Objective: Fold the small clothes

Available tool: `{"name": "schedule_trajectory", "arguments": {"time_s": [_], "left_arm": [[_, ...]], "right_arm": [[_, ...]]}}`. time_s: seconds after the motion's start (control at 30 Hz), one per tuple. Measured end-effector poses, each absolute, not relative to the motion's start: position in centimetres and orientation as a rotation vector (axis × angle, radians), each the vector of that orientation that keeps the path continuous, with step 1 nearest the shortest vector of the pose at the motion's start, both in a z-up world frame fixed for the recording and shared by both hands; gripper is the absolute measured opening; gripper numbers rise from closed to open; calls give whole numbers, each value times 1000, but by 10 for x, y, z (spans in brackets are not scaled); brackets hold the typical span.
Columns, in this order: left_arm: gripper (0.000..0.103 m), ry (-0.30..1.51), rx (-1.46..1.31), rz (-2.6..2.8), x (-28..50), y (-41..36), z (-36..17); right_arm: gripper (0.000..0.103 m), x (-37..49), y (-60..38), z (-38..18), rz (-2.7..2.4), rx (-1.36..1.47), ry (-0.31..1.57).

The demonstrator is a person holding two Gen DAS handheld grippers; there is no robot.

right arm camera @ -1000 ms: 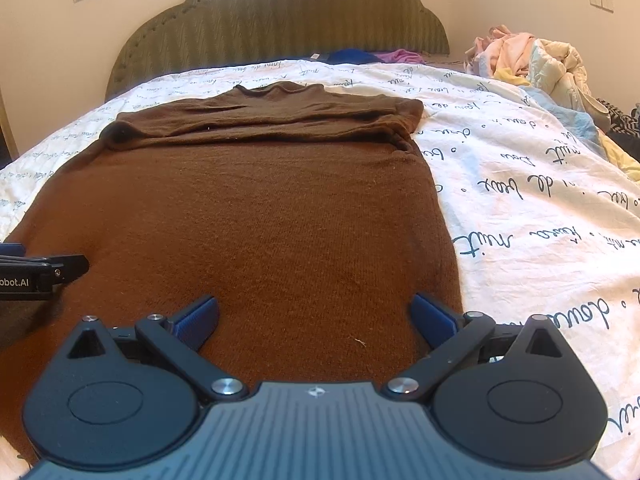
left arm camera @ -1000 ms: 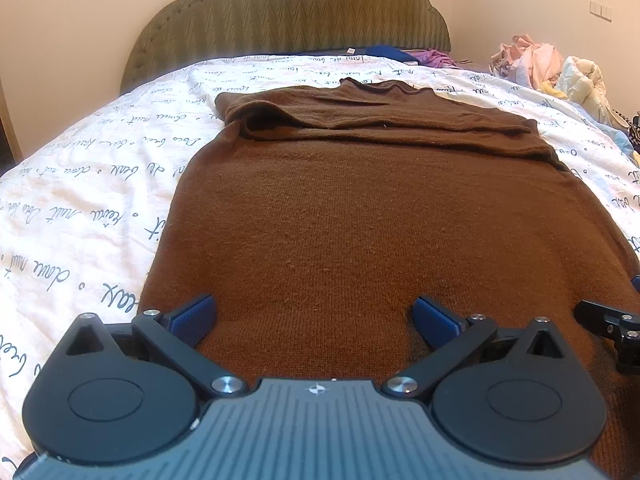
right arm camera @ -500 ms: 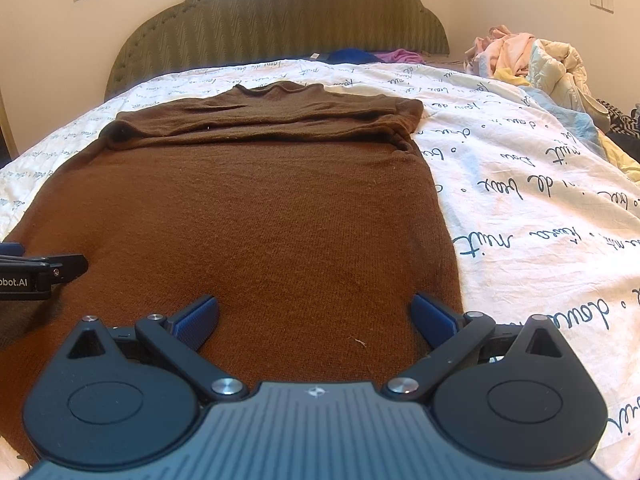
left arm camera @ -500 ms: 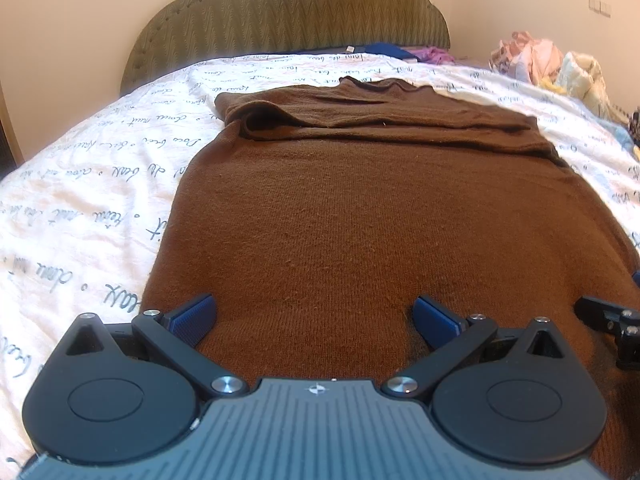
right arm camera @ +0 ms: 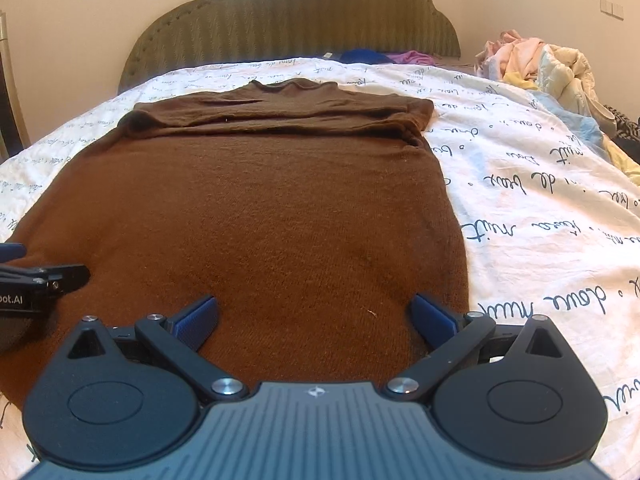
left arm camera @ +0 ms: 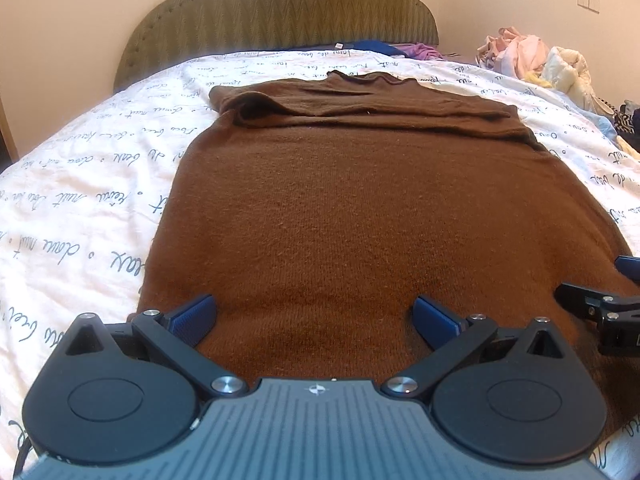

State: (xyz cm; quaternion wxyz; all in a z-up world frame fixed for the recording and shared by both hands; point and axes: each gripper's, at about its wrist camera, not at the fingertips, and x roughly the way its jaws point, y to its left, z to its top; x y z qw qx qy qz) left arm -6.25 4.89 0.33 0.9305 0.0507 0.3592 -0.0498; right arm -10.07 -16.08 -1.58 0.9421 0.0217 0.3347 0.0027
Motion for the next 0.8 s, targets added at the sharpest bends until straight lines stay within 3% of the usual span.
{"name": "schedule_trajectory", "arguments": {"time_s": [0.8], "left_arm": [[103,730,100,-111,-87,49,4]], "right_arm": [[103,-120,-160,-16,21,54,679]]}}
